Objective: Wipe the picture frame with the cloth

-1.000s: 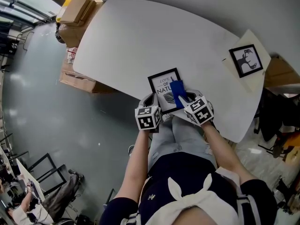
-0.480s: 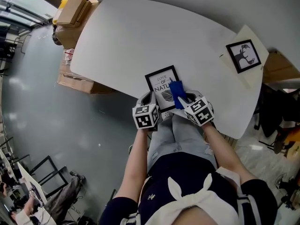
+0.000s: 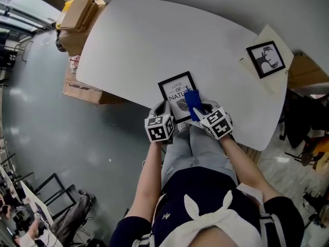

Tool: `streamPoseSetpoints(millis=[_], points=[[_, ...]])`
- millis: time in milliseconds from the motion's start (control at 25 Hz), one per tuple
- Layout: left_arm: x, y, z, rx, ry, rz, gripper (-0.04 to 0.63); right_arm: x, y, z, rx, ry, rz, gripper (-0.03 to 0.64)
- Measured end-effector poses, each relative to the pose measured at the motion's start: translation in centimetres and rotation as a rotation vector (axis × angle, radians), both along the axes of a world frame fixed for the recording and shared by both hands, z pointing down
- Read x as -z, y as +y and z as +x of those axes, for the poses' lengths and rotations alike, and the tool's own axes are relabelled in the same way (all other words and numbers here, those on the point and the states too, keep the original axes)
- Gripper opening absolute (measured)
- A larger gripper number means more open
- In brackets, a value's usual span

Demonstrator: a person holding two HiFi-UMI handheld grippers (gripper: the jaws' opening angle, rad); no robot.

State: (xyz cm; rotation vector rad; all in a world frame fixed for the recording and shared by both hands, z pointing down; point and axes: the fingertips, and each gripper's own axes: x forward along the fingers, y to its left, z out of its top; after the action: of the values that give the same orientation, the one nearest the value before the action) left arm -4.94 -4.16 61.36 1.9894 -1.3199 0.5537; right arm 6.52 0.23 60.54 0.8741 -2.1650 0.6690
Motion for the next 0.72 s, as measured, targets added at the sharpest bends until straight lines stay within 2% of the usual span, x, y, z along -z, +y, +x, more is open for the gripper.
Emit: streamPoseSetpoints(millis=[720], points=[[0.0, 0.1, 0.1, 0.004, 0.019, -0.001, 0.003, -0.2, 1.5, -5.1, 0.080, -0.064, -0.041, 0.061]])
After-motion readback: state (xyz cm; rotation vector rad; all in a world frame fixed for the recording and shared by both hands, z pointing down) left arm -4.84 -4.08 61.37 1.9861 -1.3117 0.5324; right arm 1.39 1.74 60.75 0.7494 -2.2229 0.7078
